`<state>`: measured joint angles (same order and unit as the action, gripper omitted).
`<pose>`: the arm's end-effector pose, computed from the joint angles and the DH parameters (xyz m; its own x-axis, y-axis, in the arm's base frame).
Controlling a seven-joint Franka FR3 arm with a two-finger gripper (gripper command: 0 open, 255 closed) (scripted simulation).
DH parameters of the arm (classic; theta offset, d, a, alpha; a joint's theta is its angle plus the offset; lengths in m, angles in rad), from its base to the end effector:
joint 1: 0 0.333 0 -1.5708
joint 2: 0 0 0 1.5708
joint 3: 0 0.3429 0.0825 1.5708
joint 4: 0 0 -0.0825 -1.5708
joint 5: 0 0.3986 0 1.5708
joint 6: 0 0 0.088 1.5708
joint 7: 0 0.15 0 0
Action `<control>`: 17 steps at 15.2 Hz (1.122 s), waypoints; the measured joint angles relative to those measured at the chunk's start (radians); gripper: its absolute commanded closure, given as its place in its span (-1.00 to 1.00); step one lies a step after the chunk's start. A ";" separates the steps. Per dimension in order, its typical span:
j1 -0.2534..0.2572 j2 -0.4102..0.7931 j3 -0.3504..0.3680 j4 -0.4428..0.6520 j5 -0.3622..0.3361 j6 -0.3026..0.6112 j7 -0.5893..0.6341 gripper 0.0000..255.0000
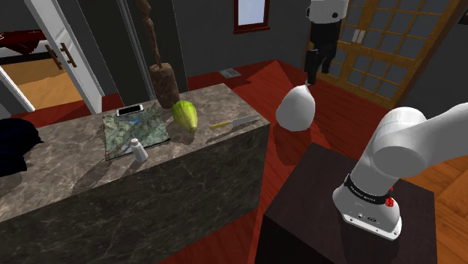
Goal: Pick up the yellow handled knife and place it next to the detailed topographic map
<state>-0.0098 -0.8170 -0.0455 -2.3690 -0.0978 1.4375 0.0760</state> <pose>0.2726 -0.0343 0.5587 0.9861 -0.1254 -0.1093 -0.1178 -0.9903 0.0731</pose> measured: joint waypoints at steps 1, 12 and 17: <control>0.000 0.000 0.000 0.000 0.000 0.000 0.000 -1.00; 0.065 0.208 -0.196 -0.084 -0.110 0.344 -0.371 -1.00; 0.115 0.386 -0.278 -0.043 -0.108 0.507 -0.554 -1.00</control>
<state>0.1054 -0.4308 -0.3235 -2.4124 -0.2063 1.9448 -0.4784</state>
